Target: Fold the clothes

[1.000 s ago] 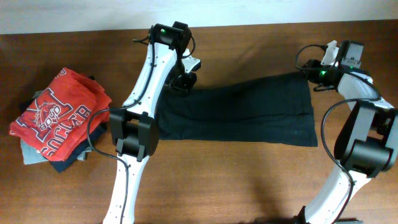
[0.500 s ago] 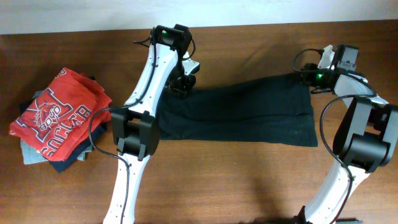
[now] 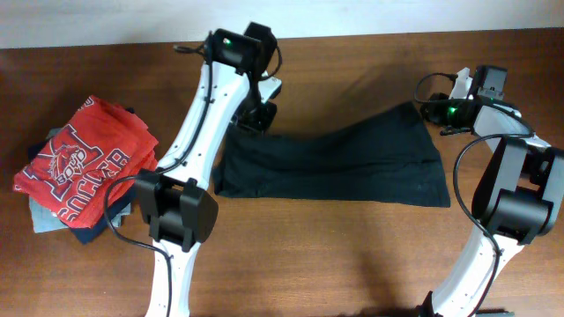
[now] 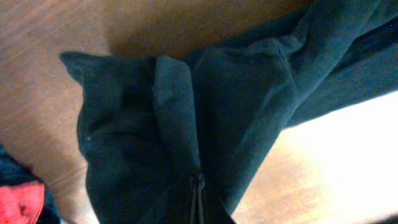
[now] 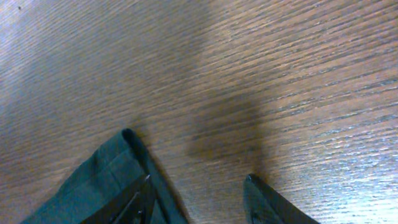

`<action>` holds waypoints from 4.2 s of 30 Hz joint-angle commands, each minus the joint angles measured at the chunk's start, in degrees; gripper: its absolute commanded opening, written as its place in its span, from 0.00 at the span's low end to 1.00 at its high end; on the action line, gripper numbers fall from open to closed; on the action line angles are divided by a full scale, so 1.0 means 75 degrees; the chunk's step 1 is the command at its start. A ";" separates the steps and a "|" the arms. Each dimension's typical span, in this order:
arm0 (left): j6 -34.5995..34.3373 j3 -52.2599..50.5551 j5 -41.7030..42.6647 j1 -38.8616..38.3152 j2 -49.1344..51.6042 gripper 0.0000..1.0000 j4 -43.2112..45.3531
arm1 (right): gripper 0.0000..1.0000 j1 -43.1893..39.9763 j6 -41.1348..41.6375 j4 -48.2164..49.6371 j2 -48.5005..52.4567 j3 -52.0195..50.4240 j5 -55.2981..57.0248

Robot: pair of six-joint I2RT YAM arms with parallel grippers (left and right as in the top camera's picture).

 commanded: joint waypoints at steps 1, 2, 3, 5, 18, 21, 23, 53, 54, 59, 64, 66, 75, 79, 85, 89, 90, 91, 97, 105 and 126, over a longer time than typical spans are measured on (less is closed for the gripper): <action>-0.0192 -0.0877 -0.0323 0.0015 0.0079 0.00 0.0542 | 0.51 -0.0038 -0.0064 -0.0055 0.0111 0.0082 -0.0108; -0.0192 -0.1116 -0.0323 0.0012 0.0079 0.00 0.0743 | 0.52 -0.0038 -0.0067 -0.0064 0.0111 0.0082 -0.0140; -0.0213 -0.1338 -0.0323 0.0015 0.0079 0.00 0.0895 | 0.53 -0.0038 -0.0079 -0.0076 0.0111 0.0082 -0.0198; -0.0221 -0.1743 -0.0326 0.0015 0.0079 0.00 0.1148 | 0.54 -0.0038 -0.0099 -0.0082 0.0111 0.0082 -0.0254; -0.0219 -0.2098 -0.0323 0.0012 0.0079 0.00 0.1647 | 0.60 0.0082 -0.0664 0.0603 0.0402 0.0082 -0.0901; -0.0221 -0.2098 -0.0323 0.0006 0.0079 0.00 0.1658 | 0.60 0.0242 -0.0664 0.0705 0.0621 0.0085 -0.0903; -0.0219 -0.2098 -0.0321 -0.0006 0.0079 0.00 0.1676 | 0.59 0.0347 -0.0691 0.0778 0.0758 0.0085 -0.0892; -0.0219 -0.2098 -0.0321 -0.0015 0.0079 0.00 0.1839 | 0.13 0.0624 -0.1113 -0.0775 0.0851 0.0090 -0.0353; -0.0219 -0.2098 -0.0321 -0.0015 0.0079 0.00 0.1839 | 0.07 0.0609 -0.1113 -0.0775 0.0848 0.0122 -0.0347; -0.0219 -0.2098 -0.0323 -0.0015 0.0079 0.00 0.1845 | 0.04 0.0414 -0.1058 -0.1017 0.0595 0.0600 -0.0303; -0.0219 -0.2095 -0.0326 -0.0015 0.0079 0.00 0.1932 | 0.04 0.0169 -0.1055 -0.1982 0.0248 0.1539 0.0431; -0.0216 -0.2095 -0.0329 -0.0015 0.0079 0.00 0.1982 | 0.04 0.0099 -0.1052 -0.2474 0.0224 0.1953 0.0901; -0.0213 -0.2095 -0.0335 -0.0006 0.0079 0.00 0.2157 | 0.04 -0.0128 -0.0711 -0.3214 0.0189 0.2401 0.1495; -0.0210 -0.2081 -0.0443 -0.0009 0.0070 0.00 0.2165 | 0.04 -0.0128 -0.0749 -0.3340 0.0064 0.2404 0.1029; -0.0154 -0.1935 -0.0446 -0.0009 0.0038 0.00 0.1754 | 0.04 -0.0128 -0.0889 -0.4106 -0.0382 0.2404 0.0583; -0.0006 -0.1900 -0.0490 -0.0009 0.0012 0.00 0.1626 | 0.04 -0.0128 -0.0886 -0.4934 -0.0659 0.2404 0.0589; -0.0006 -0.1900 -0.0539 -0.0009 0.0012 0.00 0.1606 | 0.04 -0.0128 -0.0886 -0.5164 -0.0697 0.2404 0.0592; -0.0006 -0.1900 -0.0595 -0.0009 0.0012 0.00 0.1594 | 0.04 -0.0128 -0.0880 -0.5386 -0.0714 0.2404 0.0618; -0.0003 -0.1900 -0.0624 -0.0006 0.0012 0.00 0.1577 | 0.04 -0.0128 -0.0807 -0.6592 -0.0720 0.2401 0.1137; 0.0169 -0.1900 -0.0676 -0.0006 0.0012 0.00 0.1577 | 0.04 -0.0128 -0.0367 -0.6985 -0.0720 0.2398 0.2139; 0.0221 -0.1084 -0.0839 0.0248 -0.0047 0.13 0.0816 | 0.51 -0.0134 -0.0207 -0.7289 -0.0729 0.2433 0.1920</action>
